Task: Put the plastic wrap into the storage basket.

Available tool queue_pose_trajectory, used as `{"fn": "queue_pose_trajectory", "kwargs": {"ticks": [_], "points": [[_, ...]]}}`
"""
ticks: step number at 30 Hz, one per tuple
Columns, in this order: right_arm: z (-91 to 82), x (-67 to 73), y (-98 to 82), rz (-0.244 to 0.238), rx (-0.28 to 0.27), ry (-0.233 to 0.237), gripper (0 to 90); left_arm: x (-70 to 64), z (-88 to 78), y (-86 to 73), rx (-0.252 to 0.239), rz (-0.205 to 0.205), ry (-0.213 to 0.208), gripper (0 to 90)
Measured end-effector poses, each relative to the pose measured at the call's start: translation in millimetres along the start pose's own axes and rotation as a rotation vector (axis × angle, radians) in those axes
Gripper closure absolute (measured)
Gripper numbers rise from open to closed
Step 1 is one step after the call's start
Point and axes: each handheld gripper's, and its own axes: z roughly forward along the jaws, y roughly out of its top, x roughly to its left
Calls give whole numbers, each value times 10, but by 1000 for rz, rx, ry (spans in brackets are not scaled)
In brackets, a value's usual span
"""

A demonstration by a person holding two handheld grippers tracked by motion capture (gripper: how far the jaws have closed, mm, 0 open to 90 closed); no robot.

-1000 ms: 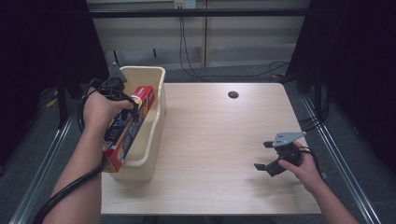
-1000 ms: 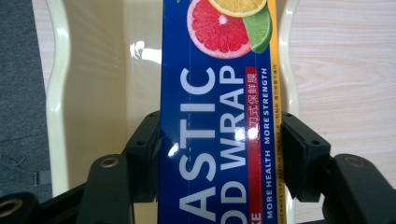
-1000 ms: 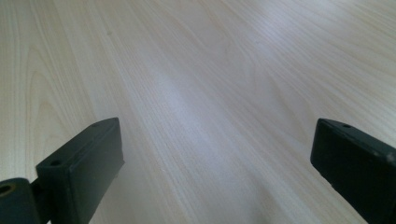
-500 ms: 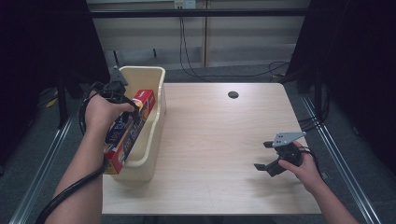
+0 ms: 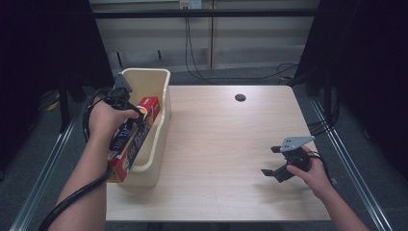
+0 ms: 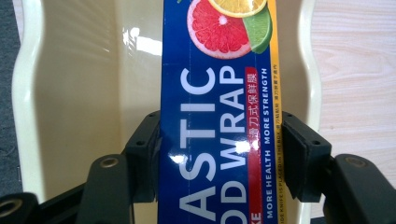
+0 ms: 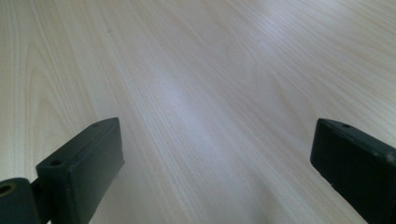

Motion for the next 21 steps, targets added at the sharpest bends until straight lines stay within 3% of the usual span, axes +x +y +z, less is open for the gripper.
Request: {"fn": "queue_pose_trajectory", "kwargs": {"ticks": [21], "points": [[2, 2, -2, 1, 1, -5, 23, 14, 130, -10, 24, 1, -5, 402]]}}
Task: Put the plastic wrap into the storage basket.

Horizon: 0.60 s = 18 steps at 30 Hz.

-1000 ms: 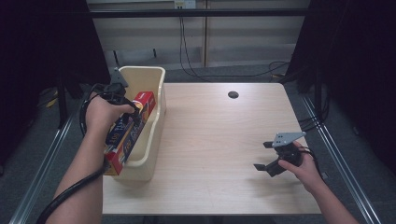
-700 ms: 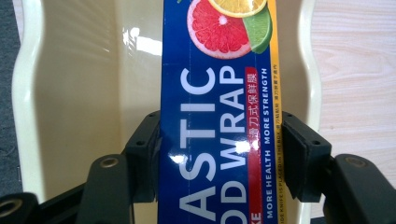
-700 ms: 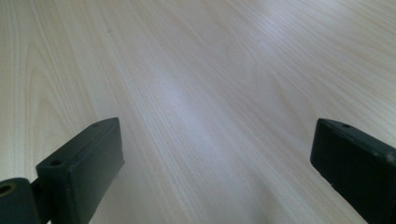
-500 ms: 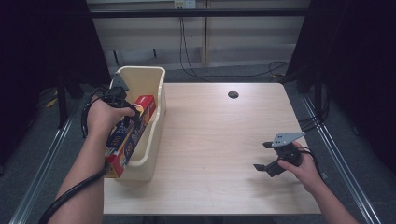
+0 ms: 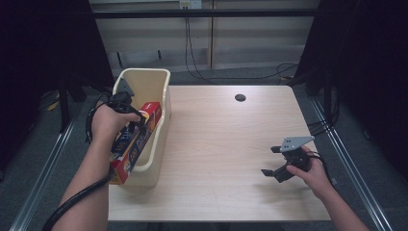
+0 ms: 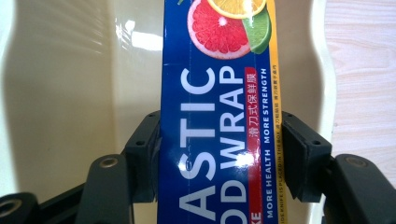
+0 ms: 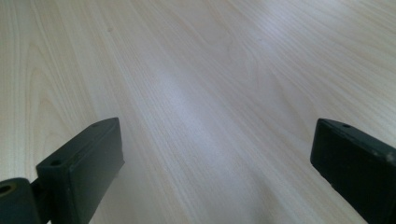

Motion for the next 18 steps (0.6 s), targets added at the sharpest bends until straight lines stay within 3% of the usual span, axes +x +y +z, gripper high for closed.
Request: {"fn": "queue_pose_trajectory", "kwargs": {"ticks": [18], "points": [[12, 5, -3, -2, 5, 10, 24, 16, 98, 6, 15, -13, -4, 401]]}}
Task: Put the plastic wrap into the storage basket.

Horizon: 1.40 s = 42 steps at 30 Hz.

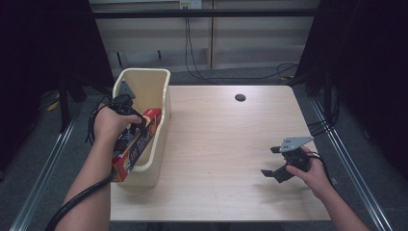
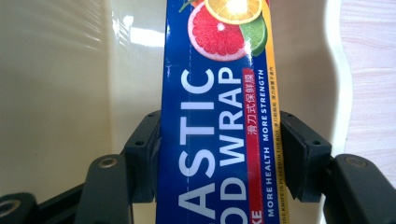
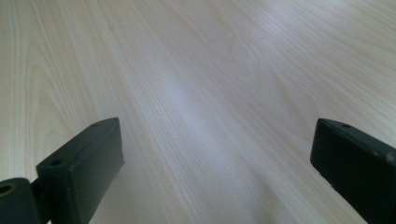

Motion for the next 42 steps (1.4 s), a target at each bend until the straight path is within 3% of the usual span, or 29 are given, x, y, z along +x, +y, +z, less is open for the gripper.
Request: {"fn": "queue_pose_trajectory", "kwargs": {"ticks": [27, 31, 34, 37, 42], "points": [[5, 3, 3, -4, 3, 1, 24, 18, 89, 10, 10, -8, -11, 394], [4, 3, 4, -5, 5, -1, 25, -2, 56, 11, -8, -19, -39, 384], [6, 6, 6, -7, 4, -3, 25, -23, 3, 17, -33, -5, -31, 384], [4, 13, 10, -8, 3, 0, 26, -52, -133, 26, -69, -13, -48, 375], [-4, 12, 13, -5, 1, 5, 25, -85, -209, 22, -96, 7, -63, 331]]}}
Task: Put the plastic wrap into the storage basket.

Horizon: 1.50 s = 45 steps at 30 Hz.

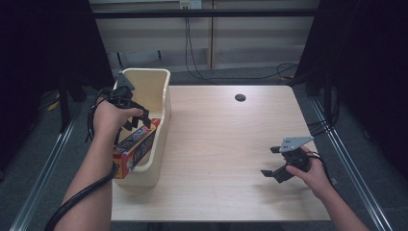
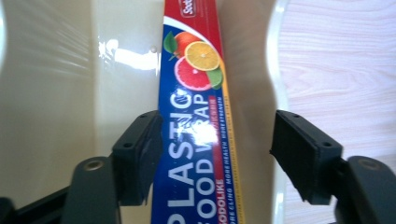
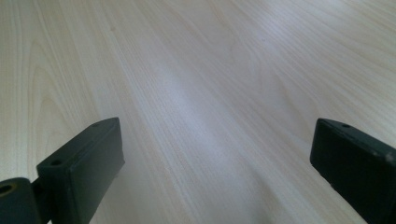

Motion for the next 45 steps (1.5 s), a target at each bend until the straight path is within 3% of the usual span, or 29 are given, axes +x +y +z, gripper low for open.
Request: {"fn": "queue_pose_trajectory", "kwargs": {"ticks": [4, 17, 28, 45], "points": [[3, 1, 3, -5, 0, 0, 26, -48, -41, -3, -19, 12, -20, 298], [-5, 3, 10, -3, -3, -6, 26, -367, -149, 1, -92, 114, -93, 231], [-17, 0, 16, -6, -6, -5, 25, -637, -101, 31, -97, 183, -128, 204], [-8, 4, 21, -8, -6, 5, 26, -941, 7, 23, -99, 276, -174, 175]]}}
